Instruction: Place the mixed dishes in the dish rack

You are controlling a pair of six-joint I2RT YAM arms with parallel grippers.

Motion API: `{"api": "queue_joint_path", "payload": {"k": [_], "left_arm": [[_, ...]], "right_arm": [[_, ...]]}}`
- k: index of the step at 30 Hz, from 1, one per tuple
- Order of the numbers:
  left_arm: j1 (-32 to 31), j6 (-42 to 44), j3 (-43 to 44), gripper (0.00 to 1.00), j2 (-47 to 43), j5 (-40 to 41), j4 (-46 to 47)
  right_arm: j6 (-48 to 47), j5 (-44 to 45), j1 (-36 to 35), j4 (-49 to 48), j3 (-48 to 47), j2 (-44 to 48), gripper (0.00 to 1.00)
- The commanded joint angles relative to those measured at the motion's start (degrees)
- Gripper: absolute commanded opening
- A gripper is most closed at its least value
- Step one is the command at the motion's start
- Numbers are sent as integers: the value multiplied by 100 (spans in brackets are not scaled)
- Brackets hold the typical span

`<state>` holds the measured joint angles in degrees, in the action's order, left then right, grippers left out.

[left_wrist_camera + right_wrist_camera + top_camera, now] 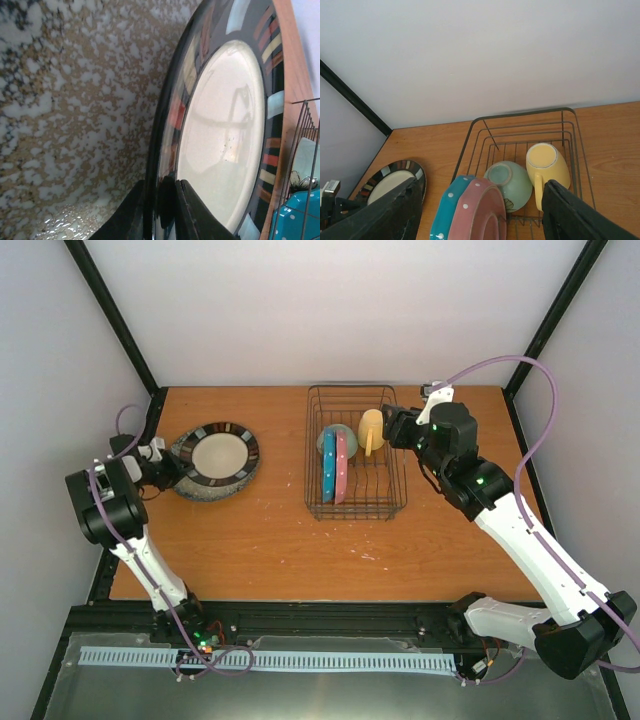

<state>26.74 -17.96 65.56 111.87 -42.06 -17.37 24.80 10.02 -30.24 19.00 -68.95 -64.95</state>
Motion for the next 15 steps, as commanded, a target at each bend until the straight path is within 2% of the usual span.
{"api": "queue_joint_path", "payload": {"k": [1, 6, 15], "left_arm": [[-77, 214, 12, 1, 100, 325, -101], [-81, 177, -104, 0, -124, 83, 50], [-81, -231, -420, 1, -1226, -998, 726]], "right_arm": [[-35, -31, 54, -143, -75, 70, 65], [-10, -70, 53, -160, -44, 73, 65], [-41, -428, 53, -397, 29, -8, 63]]}}
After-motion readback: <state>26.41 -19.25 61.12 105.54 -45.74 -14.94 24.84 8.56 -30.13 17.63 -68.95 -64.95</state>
